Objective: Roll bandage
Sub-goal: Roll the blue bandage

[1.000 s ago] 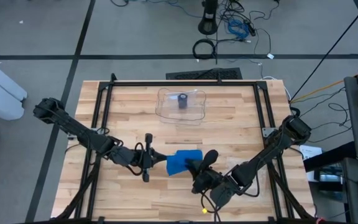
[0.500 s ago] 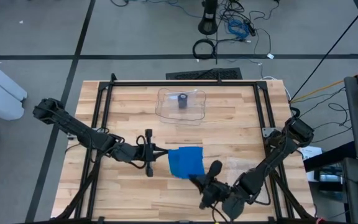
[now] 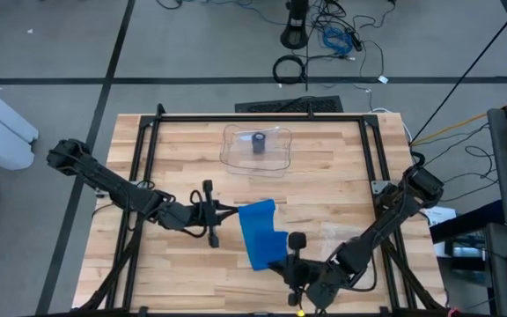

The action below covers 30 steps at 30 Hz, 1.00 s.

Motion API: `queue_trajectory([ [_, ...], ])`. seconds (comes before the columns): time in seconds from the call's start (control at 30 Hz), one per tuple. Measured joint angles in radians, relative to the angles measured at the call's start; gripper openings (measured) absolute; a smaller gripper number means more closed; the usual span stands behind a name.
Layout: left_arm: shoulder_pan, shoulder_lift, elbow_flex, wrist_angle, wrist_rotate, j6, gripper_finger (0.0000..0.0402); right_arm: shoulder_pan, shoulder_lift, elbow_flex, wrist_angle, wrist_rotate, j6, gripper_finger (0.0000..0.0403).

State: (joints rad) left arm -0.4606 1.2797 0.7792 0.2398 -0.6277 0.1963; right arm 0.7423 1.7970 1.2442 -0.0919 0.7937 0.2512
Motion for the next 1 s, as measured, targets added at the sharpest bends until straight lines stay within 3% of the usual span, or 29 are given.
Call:
queue_trajectory([
  [0.13,-0.01,0.0,0.0,0.019,0.001,0.004,0.0,-0.004,0.017,0.0,0.004,-0.038,0.063,0.004],
  [0.37,-0.042,0.0,0.002,0.022,0.0,0.085,0.0,0.002,0.046,0.0,0.013,-0.13,0.22,0.0171],
  [0.5,-0.058,0.0,0.002,0.019,-0.002,0.128,0.0,0.018,0.047,0.0,0.015,-0.13,0.317,0.0219],
  [0.8,-0.107,0.0,0.057,0.015,-0.002,0.15,0.0,0.054,0.047,0.0,-0.063,0.18,0.253,0.0214],
  [1.0,-0.133,0.0,0.139,-0.076,0.005,0.05,0.0,0.05,0.047,-0.034,-0.003,0.231,0.187,0.0213],
])
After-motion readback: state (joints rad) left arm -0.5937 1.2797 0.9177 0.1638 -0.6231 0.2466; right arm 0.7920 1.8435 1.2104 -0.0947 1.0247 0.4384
